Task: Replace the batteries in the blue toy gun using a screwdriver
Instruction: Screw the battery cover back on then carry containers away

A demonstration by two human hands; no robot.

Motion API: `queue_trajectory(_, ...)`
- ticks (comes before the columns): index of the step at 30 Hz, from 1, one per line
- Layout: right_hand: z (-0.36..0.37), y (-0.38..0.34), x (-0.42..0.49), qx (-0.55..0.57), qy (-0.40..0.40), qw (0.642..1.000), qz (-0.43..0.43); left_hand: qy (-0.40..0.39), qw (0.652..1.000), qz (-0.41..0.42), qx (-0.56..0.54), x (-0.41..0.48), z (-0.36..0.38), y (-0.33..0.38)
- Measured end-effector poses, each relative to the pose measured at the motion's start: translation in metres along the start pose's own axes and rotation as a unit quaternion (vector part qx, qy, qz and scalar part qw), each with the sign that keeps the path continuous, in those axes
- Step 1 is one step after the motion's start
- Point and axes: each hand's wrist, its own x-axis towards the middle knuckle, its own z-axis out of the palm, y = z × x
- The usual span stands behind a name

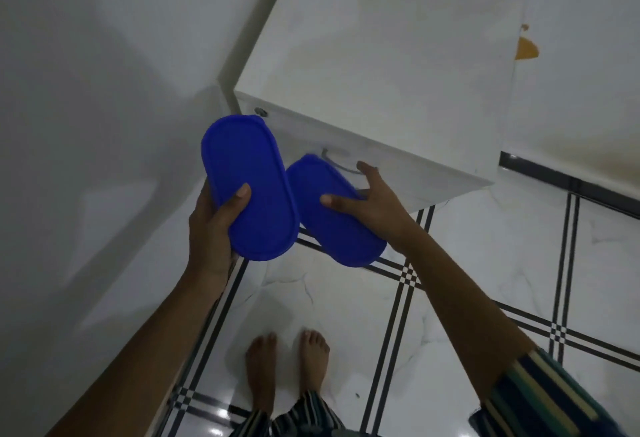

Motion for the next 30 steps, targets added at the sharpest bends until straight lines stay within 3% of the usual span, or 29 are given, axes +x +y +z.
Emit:
queue_trajectory(4, 0.001, 0.008, 0.029, -0.193, -0.052, 0.980, -0.011, 0.008, 1.000, 0.017, 0.003, 0.007, 0.002, 0.012)
queue_trajectory(10, 0.002, 0.003, 0.037, -0.177, -0.042, 0.983, -0.001, -0.005, 1.000, 0.006, 0.010, 0.010, 0.010, 0.021)
queue_trajectory(16, 0.000, 0.006, 0.011, -0.251, -0.101, 0.963, 0.001, -0.010, 0.999, -0.032, 0.034, 0.007, 0.004, 0.031)
queue_trajectory(21, -0.018, 0.005, -0.045, -0.153, -0.162, 0.975, 0.010, -0.066, 0.990, -0.076, 0.095, 0.008, -0.007, 0.049)
queue_trajectory(26, -0.054, -0.005, -0.091, 0.054, -0.180, 0.981, 0.048, -0.071, 0.975, -0.154, 0.146, 0.016, -0.006, 0.049)
queue_trajectory(30, -0.058, 0.002, -0.096, 0.186, -0.091, 0.975, 0.086, -0.092, 0.966, -0.187, 0.153, 0.023, 0.007, 0.038)
